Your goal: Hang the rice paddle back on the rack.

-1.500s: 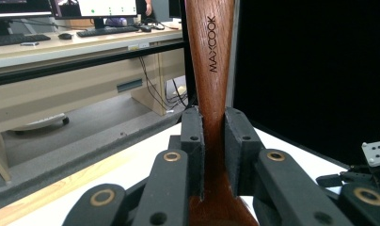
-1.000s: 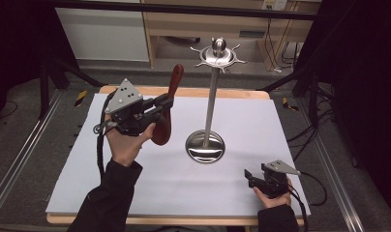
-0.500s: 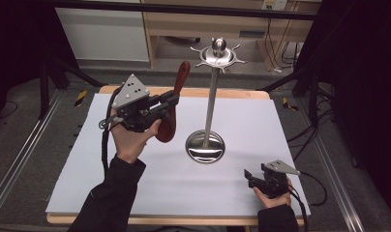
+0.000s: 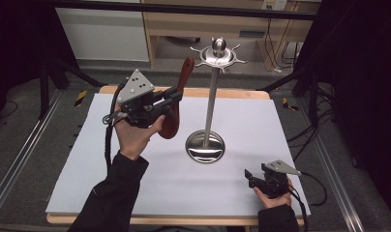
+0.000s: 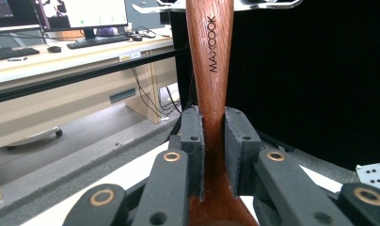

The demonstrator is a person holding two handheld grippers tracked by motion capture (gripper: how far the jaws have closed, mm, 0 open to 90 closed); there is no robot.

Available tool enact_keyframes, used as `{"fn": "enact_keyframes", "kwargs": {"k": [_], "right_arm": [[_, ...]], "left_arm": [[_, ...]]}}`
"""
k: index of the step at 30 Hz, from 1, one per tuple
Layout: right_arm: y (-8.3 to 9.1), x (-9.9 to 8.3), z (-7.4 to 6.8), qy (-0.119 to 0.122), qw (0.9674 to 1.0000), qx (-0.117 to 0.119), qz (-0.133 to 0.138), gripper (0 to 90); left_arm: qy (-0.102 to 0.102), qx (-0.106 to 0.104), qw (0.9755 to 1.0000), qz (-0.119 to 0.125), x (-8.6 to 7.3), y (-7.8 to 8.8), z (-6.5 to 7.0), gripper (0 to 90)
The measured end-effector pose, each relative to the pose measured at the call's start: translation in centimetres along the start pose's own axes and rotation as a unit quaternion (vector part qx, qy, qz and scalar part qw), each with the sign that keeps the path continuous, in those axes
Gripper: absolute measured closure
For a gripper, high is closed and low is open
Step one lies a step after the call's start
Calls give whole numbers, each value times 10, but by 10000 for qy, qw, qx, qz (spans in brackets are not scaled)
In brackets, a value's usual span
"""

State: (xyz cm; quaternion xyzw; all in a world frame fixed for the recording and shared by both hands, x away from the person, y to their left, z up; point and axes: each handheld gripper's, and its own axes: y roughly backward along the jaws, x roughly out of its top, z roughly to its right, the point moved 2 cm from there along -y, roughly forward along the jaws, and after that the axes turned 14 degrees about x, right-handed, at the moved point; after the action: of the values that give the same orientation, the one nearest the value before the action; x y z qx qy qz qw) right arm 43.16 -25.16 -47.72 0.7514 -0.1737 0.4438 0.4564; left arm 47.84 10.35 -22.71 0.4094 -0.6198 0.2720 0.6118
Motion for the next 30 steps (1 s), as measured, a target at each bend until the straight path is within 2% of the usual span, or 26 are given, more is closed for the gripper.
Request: {"fn": "enact_keyframes", "kwargs": {"k": [4,6,30], "right_arm": [[0,0,0,4,10000,4,5,289],[0,0,0,0,10000,4,4,289],[-1,0,0,-2,10000,28,-12,295]], "left_arm": [[-59,52,10000,-32,0,-1,1,785],[-3,31,10000,-27,1,-2,0,785],[-48,5,9999,-159,-2,-9,1,785]]}}
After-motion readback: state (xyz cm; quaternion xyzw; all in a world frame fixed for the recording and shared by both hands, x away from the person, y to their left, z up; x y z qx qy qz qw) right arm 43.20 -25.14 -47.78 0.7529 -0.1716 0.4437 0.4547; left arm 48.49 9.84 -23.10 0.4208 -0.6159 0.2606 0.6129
